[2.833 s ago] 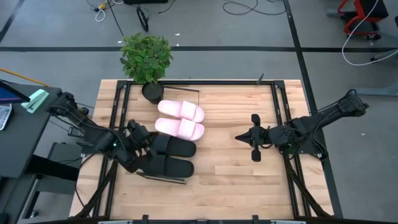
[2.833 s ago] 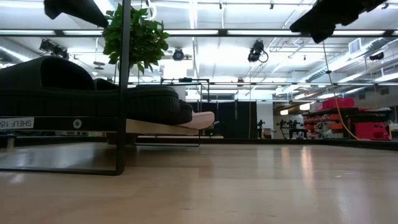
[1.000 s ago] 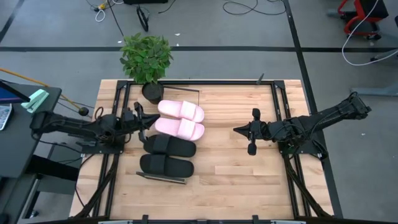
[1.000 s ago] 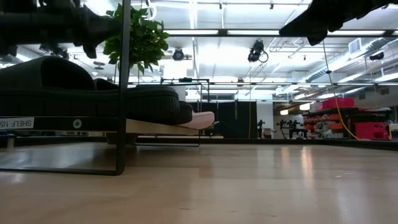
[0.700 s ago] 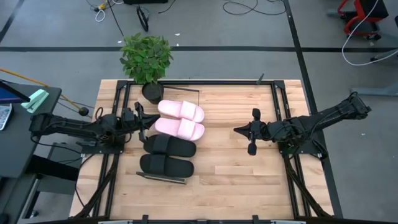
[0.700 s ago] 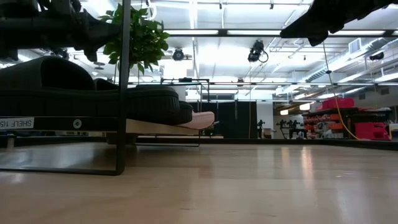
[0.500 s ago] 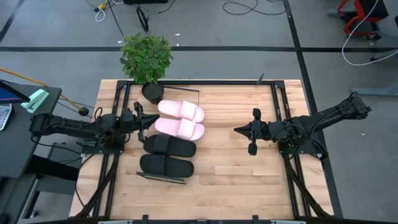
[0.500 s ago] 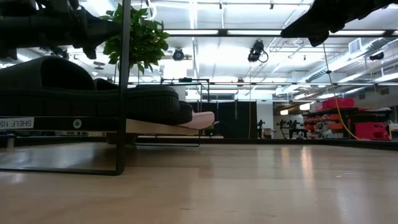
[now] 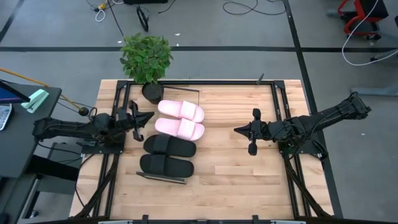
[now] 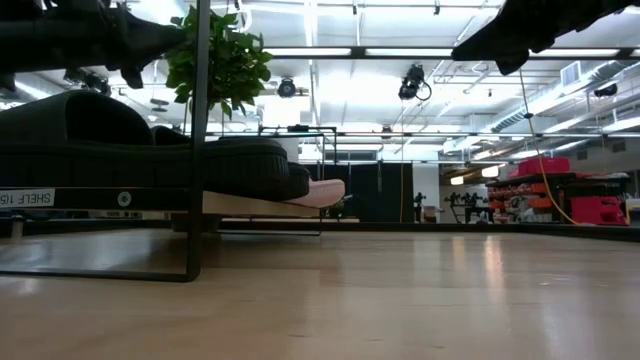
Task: Pick and place slides into the shelf
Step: Return to Home Position
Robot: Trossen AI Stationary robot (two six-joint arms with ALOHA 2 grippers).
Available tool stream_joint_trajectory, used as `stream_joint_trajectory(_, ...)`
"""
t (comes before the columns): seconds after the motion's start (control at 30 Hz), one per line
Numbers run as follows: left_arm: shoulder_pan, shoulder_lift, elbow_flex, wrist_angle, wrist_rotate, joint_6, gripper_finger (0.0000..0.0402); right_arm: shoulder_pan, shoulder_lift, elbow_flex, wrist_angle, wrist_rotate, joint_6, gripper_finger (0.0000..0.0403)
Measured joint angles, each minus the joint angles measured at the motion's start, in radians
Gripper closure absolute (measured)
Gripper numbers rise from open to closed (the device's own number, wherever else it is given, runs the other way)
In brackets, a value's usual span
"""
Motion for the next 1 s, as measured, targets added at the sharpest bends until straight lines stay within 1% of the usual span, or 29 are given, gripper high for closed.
stream_joint_trajectory(0.33, 0.000, -0.124, 0.000, -0.125, -0.012, 0.008, 0.0400, 0.000, 0.000, 0.000, -0.010, -0.003, 0.001, 0.0403)
stream_joint_trajectory(0.67, 0.000, -0.197, 0.000, -0.212, -0.010, 0.034, 0.0400, 0.000, 0.000, 0.000, -0.010, -0.003, 0.010, 0.0403)
stream_joint_trajectory(0.9, 0.000, -0.222, 0.000, -0.235, 0.078, 0.035, 0.0400, 0.000, 0.000, 0.000, -0.010, -0.007, 0.024, 0.0403)
stream_joint_trajectory(1.0, 0.000, -0.222, 0.000, -0.239, 0.098, 0.020, 0.0400, 0.000, 0.000, 0.001, -0.010, -0.007, 0.024, 0.0403)
